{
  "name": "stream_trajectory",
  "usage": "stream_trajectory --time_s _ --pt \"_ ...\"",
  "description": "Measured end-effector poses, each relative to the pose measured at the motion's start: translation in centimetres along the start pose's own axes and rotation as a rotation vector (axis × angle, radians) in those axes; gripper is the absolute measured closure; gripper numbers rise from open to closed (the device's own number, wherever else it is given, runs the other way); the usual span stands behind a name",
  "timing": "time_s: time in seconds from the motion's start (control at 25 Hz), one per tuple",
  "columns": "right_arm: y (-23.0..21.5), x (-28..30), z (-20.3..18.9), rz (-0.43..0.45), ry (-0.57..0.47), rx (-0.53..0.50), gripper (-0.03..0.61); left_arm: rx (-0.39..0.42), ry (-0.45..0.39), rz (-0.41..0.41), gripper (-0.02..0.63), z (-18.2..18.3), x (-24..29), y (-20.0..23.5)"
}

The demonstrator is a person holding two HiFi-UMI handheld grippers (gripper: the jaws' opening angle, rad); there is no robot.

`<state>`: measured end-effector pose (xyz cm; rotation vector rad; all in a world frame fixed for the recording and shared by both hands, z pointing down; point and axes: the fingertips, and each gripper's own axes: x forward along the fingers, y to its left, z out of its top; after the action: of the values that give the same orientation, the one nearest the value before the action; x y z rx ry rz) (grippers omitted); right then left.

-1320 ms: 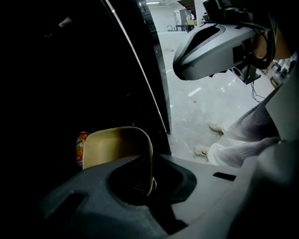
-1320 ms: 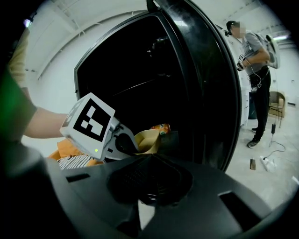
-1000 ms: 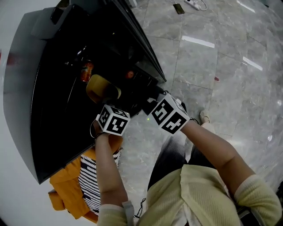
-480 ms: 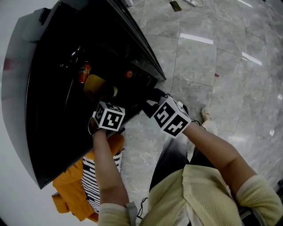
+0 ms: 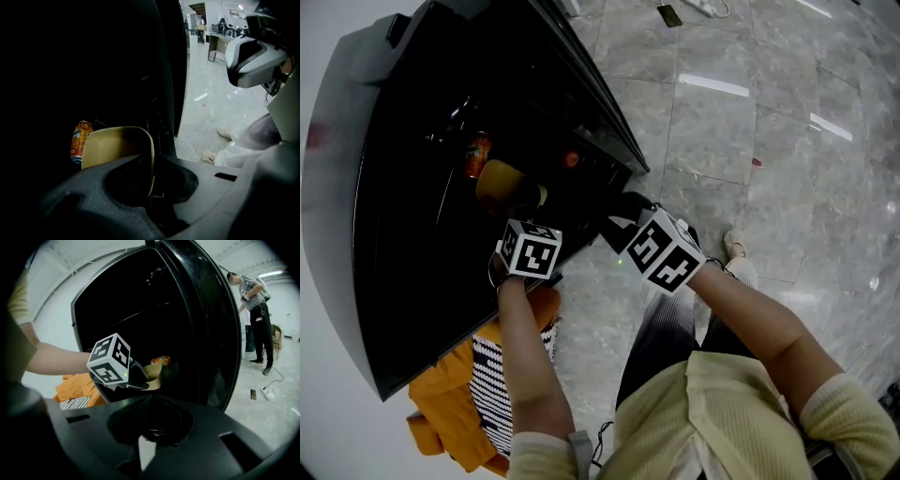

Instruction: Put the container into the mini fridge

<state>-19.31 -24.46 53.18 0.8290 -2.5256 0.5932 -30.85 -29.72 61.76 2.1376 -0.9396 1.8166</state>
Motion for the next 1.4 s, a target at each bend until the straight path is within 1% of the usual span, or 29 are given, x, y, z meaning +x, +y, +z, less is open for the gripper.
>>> stream_trajectory --time_s 0.12,0.28,0.32,0.4,0.44,0.6,0.76,0.88,0.96,1.16,1.28,1.4 --pt "-0.1 -0.1 -0.2 -0.001 0.009 0.003 0.549 -0.013 -0.023 0.003 0.583 0.3 -0.1 0.2" --pt "-0.1 -0.3 -0.1 0.003 0.013 0.001 0.549 -0.023 -0.058 0.029 0.580 0.5 -0.2 0.1" --pt "0.0 -0.4 -0.1 0.005 0.013 0.001 0.549 -0.031 -0.065 0.033 0.568 0.5 -0.2 0.1" --pt "0.1 -0.5 -0.2 0.011 0.014 0.000 0.549 -0.045 -0.076 0.044 0.495 0.6 -0.3 0.2" --pt "0.2 -0.6 -0.3 0.013 0.014 -0.001 0.549 -0.048 -0.079 0.053 0.476 0.7 -0.5 0.2" --pt "0.2 -1.1 -0.2 0.023 0.016 -0.005 0.549 -0.045 -0.091 0.069 0.472 0.8 -1.1 -0.1" --pt "0.3 -1.8 0.1 0.031 0.019 -0.019 0.549 -0.072 -0.108 0.085 0.466 0.9 -1.8 -0.4" --pt "0.4 -2.4 0.4 0.035 0.018 -0.023 0.549 -0.120 -0.142 0.092 0.466 1.5 -2.7 -0.3" --pt "0.6 -2.8 0.5 0.045 0.013 -0.008 0.549 -0.153 -0.166 0.097 0.466 1.9 -3.5 -0.4" --pt "0.9 -4.2 1.0 0.063 0.001 0.006 0.549 -0.204 -0.208 0.133 0.466 2.8 -5.1 -1.1" --pt "1.1 -4.7 1.1 0.070 0.007 -0.010 0.549 -0.281 -0.242 0.118 0.469 3.2 -6.2 -2.0" --pt "0.9 -5.2 1.4 0.073 0.008 -0.027 0.549 -0.360 -0.275 0.100 0.506 3.6 -7.2 -3.1"
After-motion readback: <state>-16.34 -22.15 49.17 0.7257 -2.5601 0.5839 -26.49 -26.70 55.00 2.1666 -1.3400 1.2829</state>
